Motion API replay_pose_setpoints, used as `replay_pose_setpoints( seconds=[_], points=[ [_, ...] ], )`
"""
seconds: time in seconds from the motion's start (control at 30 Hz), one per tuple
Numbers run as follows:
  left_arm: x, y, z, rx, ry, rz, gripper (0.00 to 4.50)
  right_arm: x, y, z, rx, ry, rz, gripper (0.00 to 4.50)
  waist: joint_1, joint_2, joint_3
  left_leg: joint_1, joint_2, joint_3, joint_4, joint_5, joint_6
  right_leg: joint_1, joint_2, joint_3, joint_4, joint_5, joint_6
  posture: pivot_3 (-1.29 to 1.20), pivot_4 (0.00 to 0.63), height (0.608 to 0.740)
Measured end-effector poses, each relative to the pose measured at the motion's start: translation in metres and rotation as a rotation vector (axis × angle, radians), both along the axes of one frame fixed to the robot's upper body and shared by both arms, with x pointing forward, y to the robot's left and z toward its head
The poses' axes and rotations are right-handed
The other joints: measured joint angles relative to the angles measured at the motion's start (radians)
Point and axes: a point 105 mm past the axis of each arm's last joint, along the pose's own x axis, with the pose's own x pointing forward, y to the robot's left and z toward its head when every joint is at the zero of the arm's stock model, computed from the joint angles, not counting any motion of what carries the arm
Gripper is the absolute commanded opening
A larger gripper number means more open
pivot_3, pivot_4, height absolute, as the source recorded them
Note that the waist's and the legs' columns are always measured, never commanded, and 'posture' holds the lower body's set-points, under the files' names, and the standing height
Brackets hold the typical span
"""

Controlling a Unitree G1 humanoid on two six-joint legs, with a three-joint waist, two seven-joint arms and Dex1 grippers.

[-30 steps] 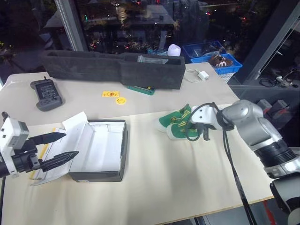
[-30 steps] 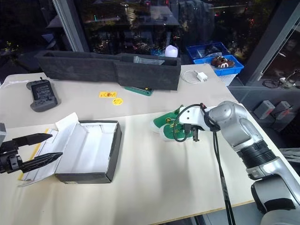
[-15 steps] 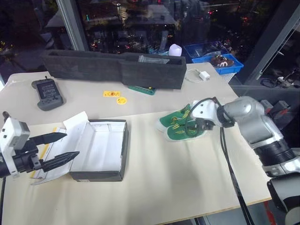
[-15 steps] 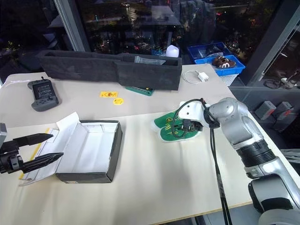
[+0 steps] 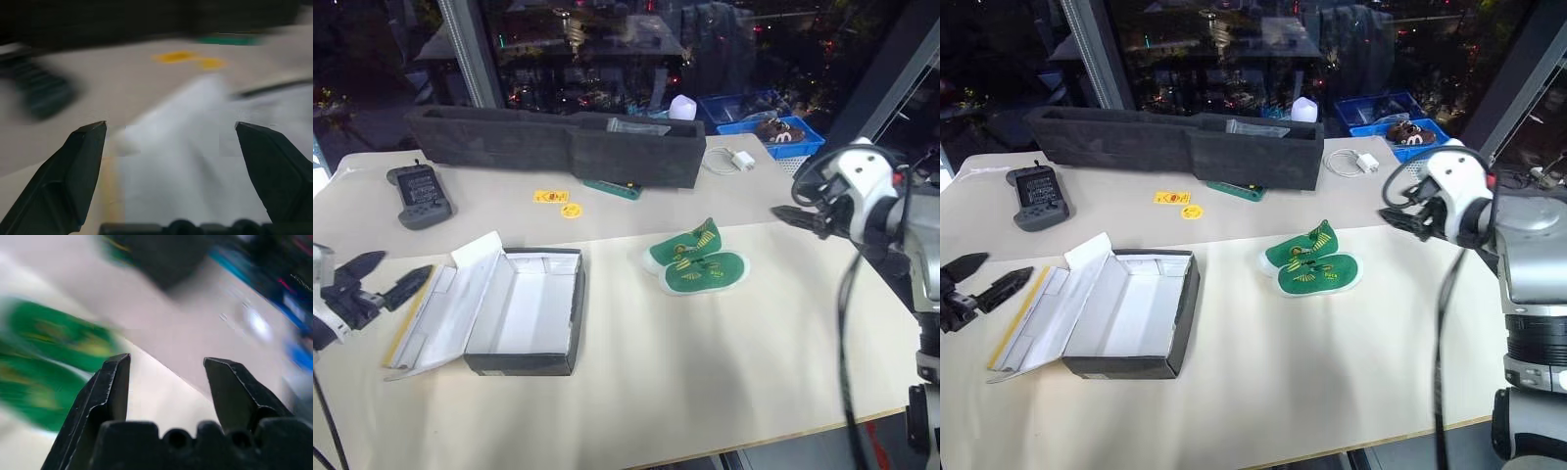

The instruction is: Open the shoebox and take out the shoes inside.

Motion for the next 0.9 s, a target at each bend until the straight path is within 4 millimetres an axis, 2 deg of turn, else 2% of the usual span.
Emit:
replay_pose_setpoints(
  seconds=[0.07,0.13,0.27,0.33,0.43,0.63,0.73,0.9],
  points=[
    [0.002,0.015,-0.012,-0.023,-0.010,0.125,4.50,-0.002,-0.011,-0.025,0.018,0.015,-0.093,2.92,-0.003,0.000,0.000,-0.002,-0.001,0.000,0.001,0.000,0.000,-0.001,0.000,0.001,0.000,0.001,0.002,0.00,0.150,0.738],
    [0.005,0.024,-0.020,-0.021,-0.024,0.217,4.50,-0.003,-0.012,-0.043,0.058,0.005,-0.155,2.92,-0.012,0.000,0.000,-0.003,-0.001,0.001,0.002,0.000,0.000,-0.002,0.000,0.003,-0.001,0.003,0.003,0.00,0.150,0.738],
    [0.005,0.041,-0.023,0.032,-0.069,0.361,4.50,-0.009,-0.010,-0.055,0.087,-0.103,-0.209,2.92,-0.012,0.000,-0.001,-0.002,-0.001,0.001,0.002,0.000,0.000,-0.001,0.000,0.003,0.000,0.003,0.004,0.00,0.150,0.738],
    [0.002,0.048,-0.031,0.035,-0.076,0.421,4.50,-0.015,-0.009,-0.070,0.099,-0.123,-0.231,2.92,-0.009,0.000,-0.003,-0.002,-0.001,0.001,0.002,0.000,0.000,0.000,0.000,0.003,-0.001,0.003,0.005,0.00,0.150,0.738],
    [-0.005,0.057,-0.055,0.016,-0.053,0.504,4.50,-0.025,-0.011,-0.096,0.118,-0.115,-0.272,2.92,-0.006,0.000,-0.003,-0.002,-0.003,0.002,0.003,0.000,0.000,-0.001,-0.002,0.004,-0.001,0.004,0.006,0.00,0.150,0.738],
    [-0.020,0.076,-0.081,-0.001,-0.031,0.593,4.50,-0.027,-0.026,-0.092,0.104,-0.183,-0.349,2.92,-0.010,-0.002,-0.005,0.001,-0.003,0.003,0.005,0.000,0.000,0.001,-0.001,0.007,0.000,0.007,0.007,0.00,0.150,0.738],
    [-0.019,0.077,-0.083,0.000,-0.048,0.600,4.50,-0.027,-0.028,-0.096,0.109,-0.182,-0.363,2.92,-0.010,-0.002,-0.005,0.001,-0.003,0.003,0.005,0.000,0.000,0.001,-0.001,0.007,0.000,0.007,0.006,0.00,0.150,0.738],
    [-0.011,0.074,-0.075,0.004,-0.105,0.586,4.50,-0.027,-0.030,-0.100,0.115,-0.179,-0.375,2.92,-0.007,-0.002,-0.005,0.001,-0.004,0.004,0.005,0.000,0.000,0.001,-0.001,0.008,-0.001,0.008,0.007,0.00,0.150,0.738]
  ],
)
